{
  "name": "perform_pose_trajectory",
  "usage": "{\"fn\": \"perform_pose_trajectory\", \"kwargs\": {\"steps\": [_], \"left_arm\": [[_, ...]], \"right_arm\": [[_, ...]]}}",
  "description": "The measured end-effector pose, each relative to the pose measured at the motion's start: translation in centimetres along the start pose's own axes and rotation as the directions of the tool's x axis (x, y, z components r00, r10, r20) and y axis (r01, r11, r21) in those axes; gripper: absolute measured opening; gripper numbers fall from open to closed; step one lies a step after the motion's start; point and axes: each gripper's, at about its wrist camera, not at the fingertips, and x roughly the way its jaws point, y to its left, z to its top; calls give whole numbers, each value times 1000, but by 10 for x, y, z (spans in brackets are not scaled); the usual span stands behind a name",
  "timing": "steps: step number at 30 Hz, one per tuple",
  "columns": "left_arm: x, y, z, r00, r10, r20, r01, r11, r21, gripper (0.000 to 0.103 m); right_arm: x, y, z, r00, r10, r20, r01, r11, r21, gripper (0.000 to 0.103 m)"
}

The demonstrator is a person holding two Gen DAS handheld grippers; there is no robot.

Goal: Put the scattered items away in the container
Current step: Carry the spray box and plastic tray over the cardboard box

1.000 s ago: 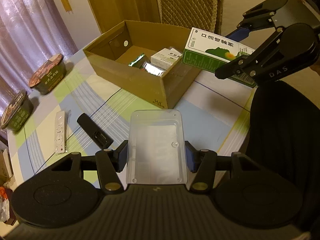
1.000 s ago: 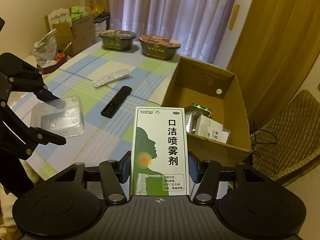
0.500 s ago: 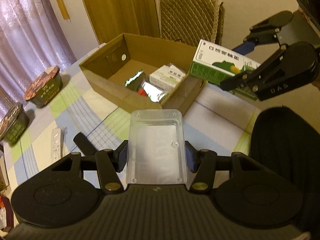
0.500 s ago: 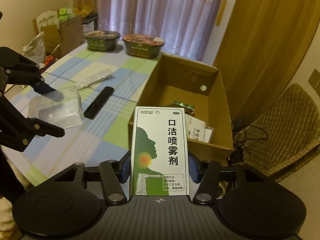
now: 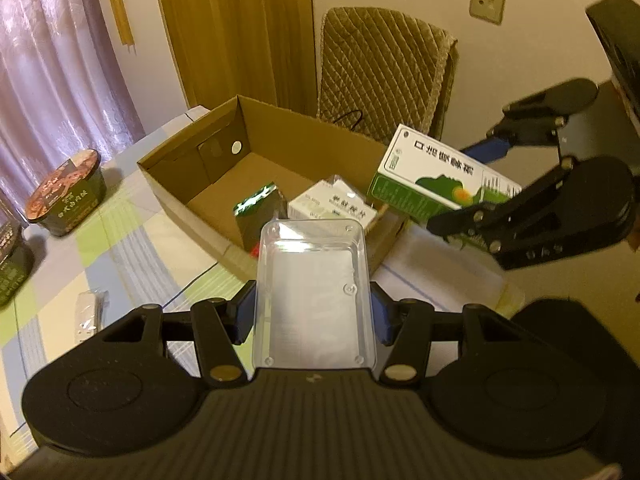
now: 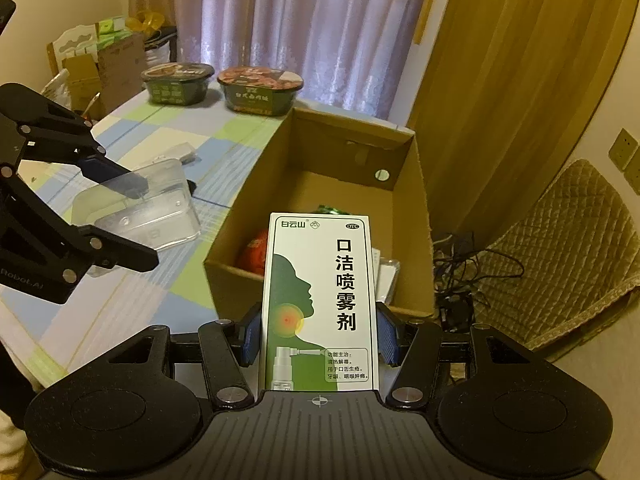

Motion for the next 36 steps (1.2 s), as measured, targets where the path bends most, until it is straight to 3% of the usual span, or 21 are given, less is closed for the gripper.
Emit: {"fn": "perform_pose_trajectory", "kwargs": {"steps": [36], "left_arm": [[84,48,61,999,37,27,-33,991,-132,51]], "right_arm": [[69,-50,65,1000,18,2,-18,1000,24,58]]}}
